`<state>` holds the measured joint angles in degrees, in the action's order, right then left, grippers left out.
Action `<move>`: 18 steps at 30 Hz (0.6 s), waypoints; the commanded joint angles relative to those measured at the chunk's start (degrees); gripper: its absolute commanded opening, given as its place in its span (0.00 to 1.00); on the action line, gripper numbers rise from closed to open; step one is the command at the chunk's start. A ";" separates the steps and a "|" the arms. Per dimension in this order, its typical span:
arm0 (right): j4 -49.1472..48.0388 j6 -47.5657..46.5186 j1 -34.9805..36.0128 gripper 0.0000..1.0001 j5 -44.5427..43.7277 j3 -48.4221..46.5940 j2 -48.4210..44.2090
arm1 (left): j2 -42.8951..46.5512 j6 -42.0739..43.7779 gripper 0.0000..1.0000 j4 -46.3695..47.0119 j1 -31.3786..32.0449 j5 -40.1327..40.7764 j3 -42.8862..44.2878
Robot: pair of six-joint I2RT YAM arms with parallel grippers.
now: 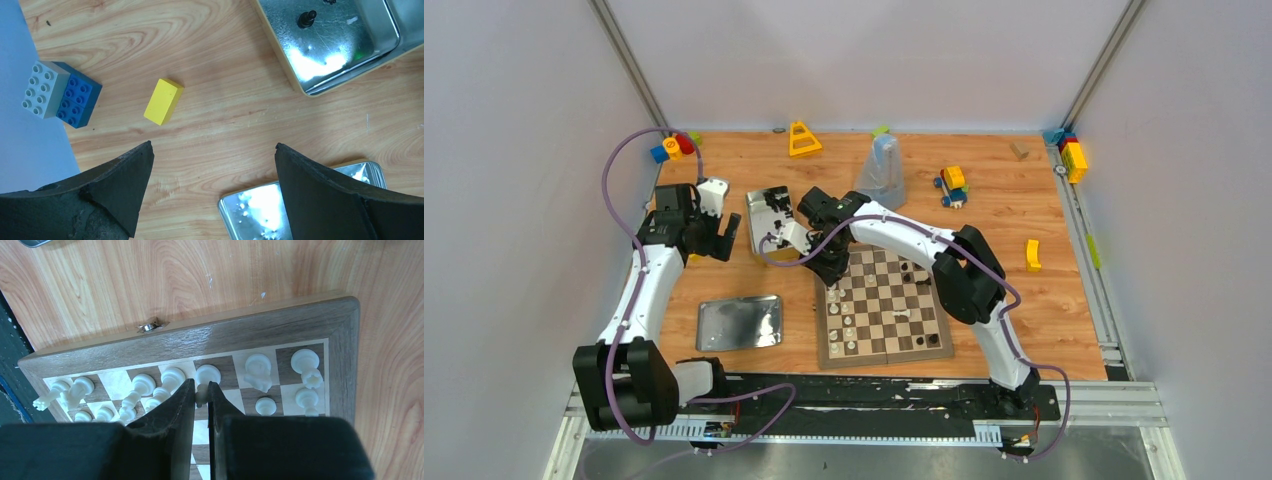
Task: Set up the chess pieces on the board
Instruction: Place the chess piece on the chessboard.
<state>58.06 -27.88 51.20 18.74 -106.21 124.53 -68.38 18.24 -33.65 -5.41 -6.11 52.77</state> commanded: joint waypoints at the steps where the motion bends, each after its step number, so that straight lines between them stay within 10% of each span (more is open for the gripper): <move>1: 0.04 -1.17 0.43 0.08 -0.54 -1.90 0.15 | 0.07 -0.56 0.98 0.66 -0.73 -1.27 1.10; 18: -0.09 0.09 0.39 0.40 -2.83 -2.62 -4.50 | 0.13 -0.40 0.98 0.43 -0.79 -1.69 1.15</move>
<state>58.06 -28.16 51.31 17.37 -106.26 124.46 -68.38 18.24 -33.65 -5.45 -7.01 52.77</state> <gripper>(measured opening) 0.395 0.985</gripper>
